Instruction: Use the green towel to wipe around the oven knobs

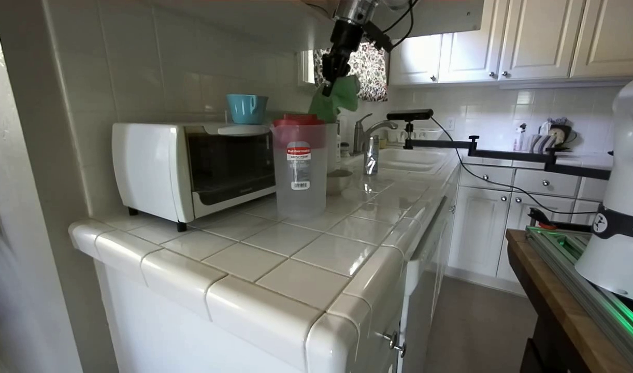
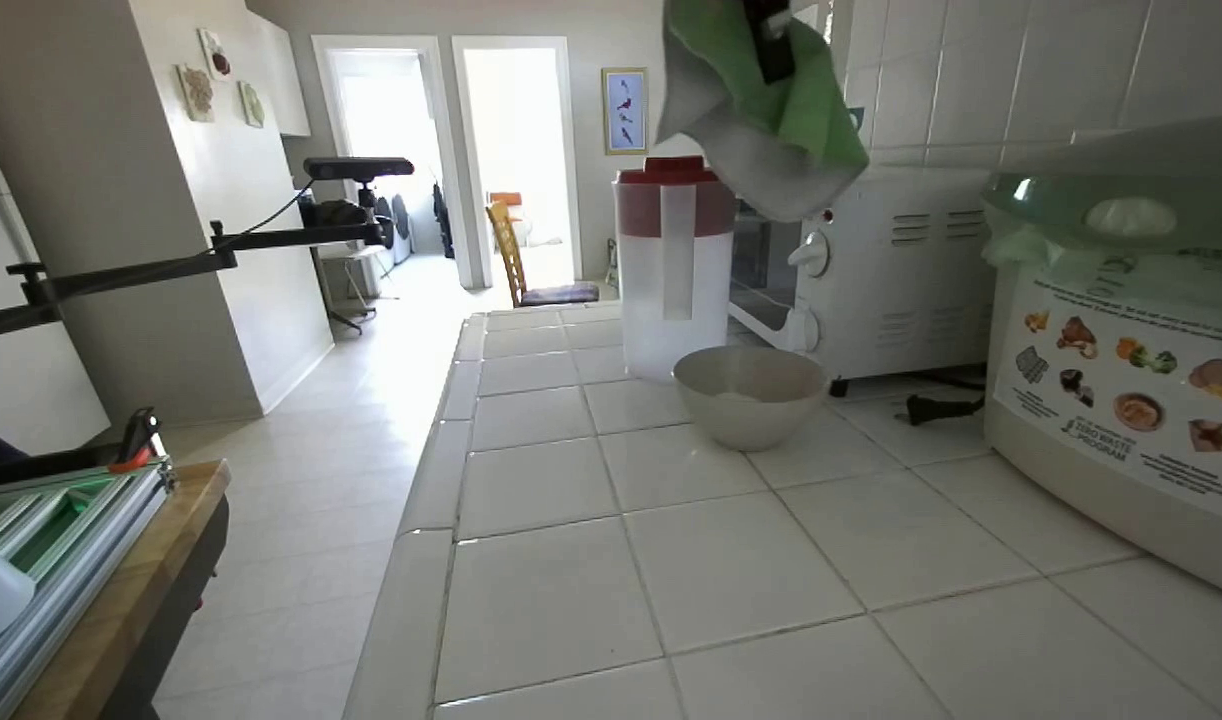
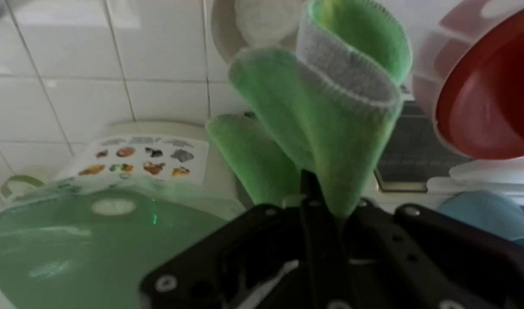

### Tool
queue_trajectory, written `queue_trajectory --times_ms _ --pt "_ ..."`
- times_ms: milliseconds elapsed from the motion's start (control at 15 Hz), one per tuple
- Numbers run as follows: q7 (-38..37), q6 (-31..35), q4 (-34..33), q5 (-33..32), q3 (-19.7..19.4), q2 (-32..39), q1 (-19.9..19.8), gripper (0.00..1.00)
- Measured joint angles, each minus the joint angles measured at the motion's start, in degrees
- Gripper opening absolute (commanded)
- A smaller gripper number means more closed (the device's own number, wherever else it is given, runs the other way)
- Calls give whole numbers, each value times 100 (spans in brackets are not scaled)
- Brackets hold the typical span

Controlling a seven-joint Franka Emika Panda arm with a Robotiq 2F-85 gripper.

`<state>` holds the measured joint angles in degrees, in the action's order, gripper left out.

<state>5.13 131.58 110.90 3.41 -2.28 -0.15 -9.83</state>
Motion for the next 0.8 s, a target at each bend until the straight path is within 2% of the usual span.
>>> queue_trajectory --times_ms 200,467,667,800 --pt "-83 -1237 98 -7 -99 -508 5 1" --pt "17 -2592 79 -3 -259 -753 7 1" --pt "317 -3095 58 0 -375 -729 7 1" --pt "401 -3113 59 -21 -461 -640 6 1"
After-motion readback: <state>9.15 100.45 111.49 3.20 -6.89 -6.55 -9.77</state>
